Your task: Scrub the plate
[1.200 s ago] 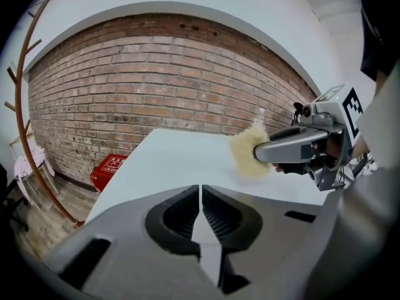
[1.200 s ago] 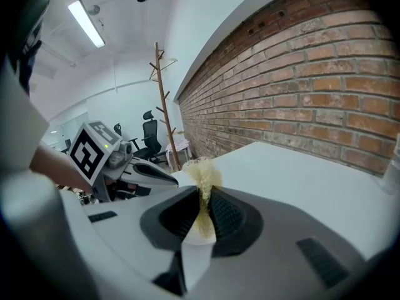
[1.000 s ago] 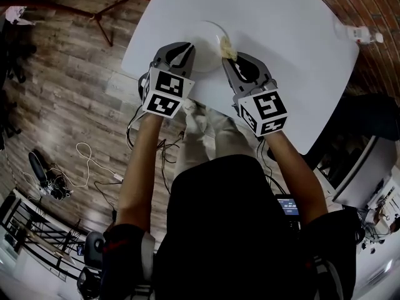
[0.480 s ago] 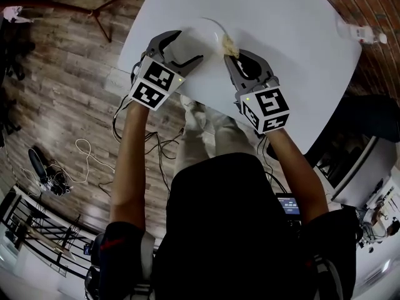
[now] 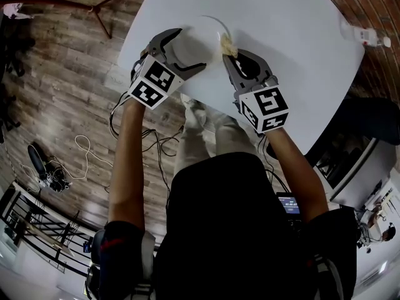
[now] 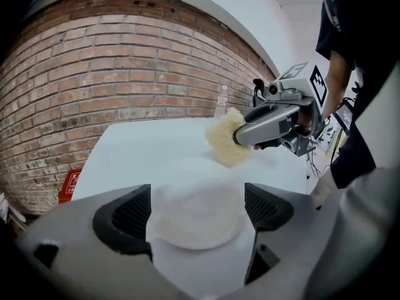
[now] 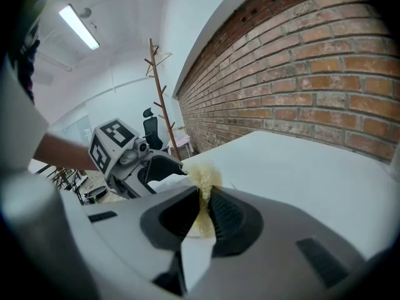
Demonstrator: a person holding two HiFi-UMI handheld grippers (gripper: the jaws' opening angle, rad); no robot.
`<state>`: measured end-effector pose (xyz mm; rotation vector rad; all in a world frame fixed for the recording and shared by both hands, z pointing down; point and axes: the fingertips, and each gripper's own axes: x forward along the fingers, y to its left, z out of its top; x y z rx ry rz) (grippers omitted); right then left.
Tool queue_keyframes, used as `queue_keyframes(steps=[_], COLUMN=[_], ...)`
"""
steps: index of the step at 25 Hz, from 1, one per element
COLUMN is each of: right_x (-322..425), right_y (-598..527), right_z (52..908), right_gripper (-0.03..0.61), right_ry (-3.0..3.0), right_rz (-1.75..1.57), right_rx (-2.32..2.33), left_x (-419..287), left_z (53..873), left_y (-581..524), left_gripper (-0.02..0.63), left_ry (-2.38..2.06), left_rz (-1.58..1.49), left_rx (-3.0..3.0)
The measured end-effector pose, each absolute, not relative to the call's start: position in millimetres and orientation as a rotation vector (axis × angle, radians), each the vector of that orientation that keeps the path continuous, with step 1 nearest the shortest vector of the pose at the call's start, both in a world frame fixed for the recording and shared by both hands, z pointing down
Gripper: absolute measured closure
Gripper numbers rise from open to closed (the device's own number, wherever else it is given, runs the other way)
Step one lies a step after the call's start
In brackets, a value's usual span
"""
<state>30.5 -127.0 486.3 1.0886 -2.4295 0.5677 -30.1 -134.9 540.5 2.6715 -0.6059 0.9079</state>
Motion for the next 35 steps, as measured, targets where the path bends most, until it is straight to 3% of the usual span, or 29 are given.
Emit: queue_keyframes(steps=[23, 35], right_x=[28, 13], right_y=[-132, -166], right_z=[496, 497], right_gripper=[0.525, 0.525], right_ry=[-2.404, -2.357], right_rz=[0.564, 0.246], right_rx=[1.082, 0.857], left_x=[-34, -31], left_z=[565, 564], left_y=[-132, -131], left_gripper=[0.170, 0.171], left_ry=[-0.577, -0.574], left_rz=[0.983, 0.982], left_rx=[2.686, 2.693])
